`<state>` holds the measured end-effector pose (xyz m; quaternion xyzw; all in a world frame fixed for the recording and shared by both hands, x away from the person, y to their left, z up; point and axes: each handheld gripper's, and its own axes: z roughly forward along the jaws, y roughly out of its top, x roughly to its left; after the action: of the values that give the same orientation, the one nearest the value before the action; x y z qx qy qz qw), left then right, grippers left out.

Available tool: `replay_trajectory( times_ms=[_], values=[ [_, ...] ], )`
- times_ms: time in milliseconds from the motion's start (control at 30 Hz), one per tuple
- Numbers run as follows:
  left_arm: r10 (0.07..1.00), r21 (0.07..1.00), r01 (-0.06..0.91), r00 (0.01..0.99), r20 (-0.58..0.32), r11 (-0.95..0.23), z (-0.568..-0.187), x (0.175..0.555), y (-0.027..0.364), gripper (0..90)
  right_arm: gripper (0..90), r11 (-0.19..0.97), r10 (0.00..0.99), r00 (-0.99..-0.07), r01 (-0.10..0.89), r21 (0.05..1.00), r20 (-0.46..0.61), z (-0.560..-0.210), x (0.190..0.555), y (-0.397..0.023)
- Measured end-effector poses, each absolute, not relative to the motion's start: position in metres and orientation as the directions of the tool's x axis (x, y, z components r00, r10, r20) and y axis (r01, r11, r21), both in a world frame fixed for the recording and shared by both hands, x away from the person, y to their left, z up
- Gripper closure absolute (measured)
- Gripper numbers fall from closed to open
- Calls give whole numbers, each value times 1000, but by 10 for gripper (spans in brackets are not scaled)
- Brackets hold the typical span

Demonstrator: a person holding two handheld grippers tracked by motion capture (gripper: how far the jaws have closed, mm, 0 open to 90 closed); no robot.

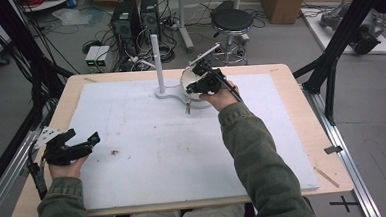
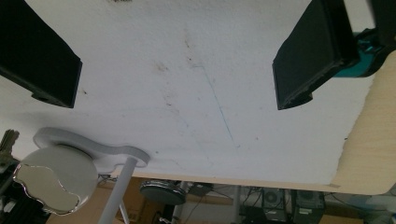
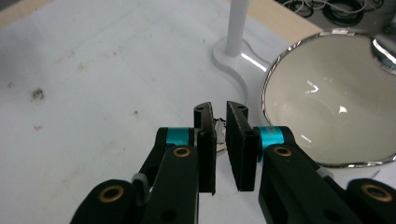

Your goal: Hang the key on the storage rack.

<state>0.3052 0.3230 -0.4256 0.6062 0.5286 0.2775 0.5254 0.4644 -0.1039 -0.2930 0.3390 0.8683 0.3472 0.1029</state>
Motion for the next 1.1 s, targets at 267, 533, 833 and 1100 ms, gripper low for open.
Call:
replay_trajectory(
  times_ms=[267, 533, 833, 1100],
  values=[
    [931, 930, 349, 288, -225, 117, -426, 306, 324, 18, 827, 527, 657, -752, 512, 679, 57, -278, 470, -99],
    [930, 930, 346, 288, -228, 121, -426, 306, 324, 18, 827, 531, 634, -772, 483, 696, 52, -258, 473, -89],
    [928, 930, 344, 289, -234, 128, -426, 307, 325, 18, 827, 509, 625, -778, 470, 721, 66, -239, 479, -79],
    [925, 930, 341, 290, -243, 138, -426, 308, 326, 18, 827, 492, 627, -775, 469, 734, 74, -225, 491, -73]
  ],
)
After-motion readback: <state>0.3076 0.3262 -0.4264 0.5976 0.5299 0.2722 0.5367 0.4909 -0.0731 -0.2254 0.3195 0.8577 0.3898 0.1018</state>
